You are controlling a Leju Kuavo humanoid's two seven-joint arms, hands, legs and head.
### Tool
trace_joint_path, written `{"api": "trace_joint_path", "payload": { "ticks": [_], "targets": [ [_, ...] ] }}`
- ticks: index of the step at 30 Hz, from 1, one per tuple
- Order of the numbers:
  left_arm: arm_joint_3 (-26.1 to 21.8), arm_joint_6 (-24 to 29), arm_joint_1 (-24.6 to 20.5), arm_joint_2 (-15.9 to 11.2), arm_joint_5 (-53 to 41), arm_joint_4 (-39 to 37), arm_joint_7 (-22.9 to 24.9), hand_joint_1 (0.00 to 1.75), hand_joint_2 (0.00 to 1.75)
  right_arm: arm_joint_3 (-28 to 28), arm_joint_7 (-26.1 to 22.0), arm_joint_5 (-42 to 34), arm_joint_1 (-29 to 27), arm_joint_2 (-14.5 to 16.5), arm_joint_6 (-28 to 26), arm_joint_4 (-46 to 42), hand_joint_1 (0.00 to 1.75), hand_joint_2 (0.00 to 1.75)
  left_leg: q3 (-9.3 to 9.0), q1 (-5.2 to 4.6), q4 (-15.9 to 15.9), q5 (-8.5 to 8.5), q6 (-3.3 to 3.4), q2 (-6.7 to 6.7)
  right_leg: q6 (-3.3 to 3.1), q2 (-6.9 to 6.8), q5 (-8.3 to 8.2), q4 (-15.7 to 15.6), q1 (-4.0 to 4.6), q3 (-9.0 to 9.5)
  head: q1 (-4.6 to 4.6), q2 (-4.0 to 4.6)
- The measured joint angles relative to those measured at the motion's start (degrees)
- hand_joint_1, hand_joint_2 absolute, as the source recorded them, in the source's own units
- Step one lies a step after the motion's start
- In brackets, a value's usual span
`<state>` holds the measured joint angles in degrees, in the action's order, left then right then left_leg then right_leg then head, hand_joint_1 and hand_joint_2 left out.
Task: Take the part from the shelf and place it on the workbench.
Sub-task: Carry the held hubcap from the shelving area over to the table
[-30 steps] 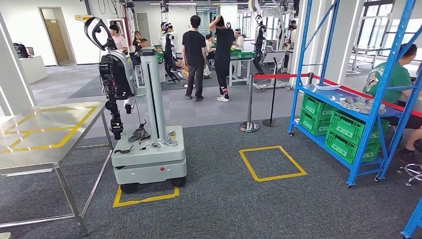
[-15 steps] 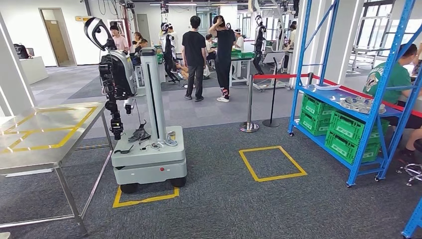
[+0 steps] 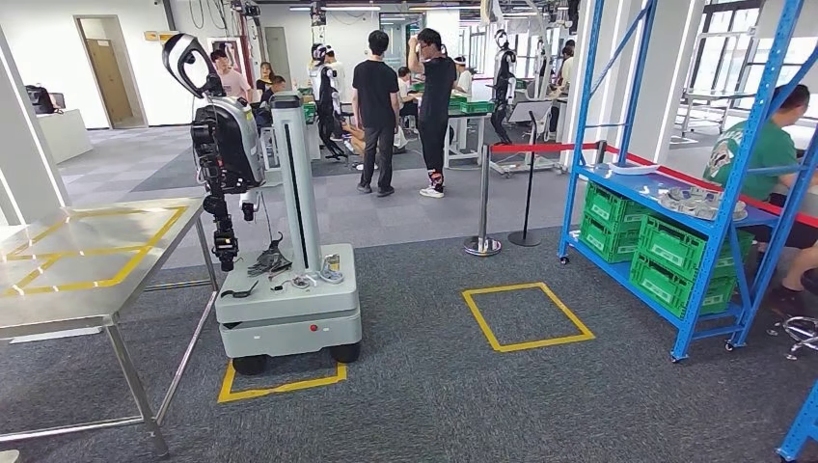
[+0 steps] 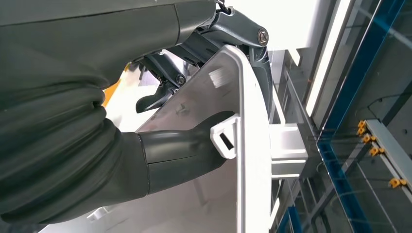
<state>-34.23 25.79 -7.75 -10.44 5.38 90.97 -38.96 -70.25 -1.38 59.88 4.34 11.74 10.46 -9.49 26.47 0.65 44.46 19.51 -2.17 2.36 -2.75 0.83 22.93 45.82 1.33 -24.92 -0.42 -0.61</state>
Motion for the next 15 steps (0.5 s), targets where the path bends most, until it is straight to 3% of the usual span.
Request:
{"api": "trace_joint_path", "payload": {
  "ticks": [15],
  "targets": [
    [4.90, 1.84, -4.08, -1.37, 1.11, -3.24, -0.99, 1.75, 1.75, 0.00, 0.59, 1.10, 0.08, -0.17, 0.36, 0.00, 0.00, 1.75, 0.01, -0.01, -0.01, 0.01, -0.01, -0.06, -0.01, 0.10, 0.00, 0.01, 0.00, 0.01, 0.00, 0.00]
  ]
}}
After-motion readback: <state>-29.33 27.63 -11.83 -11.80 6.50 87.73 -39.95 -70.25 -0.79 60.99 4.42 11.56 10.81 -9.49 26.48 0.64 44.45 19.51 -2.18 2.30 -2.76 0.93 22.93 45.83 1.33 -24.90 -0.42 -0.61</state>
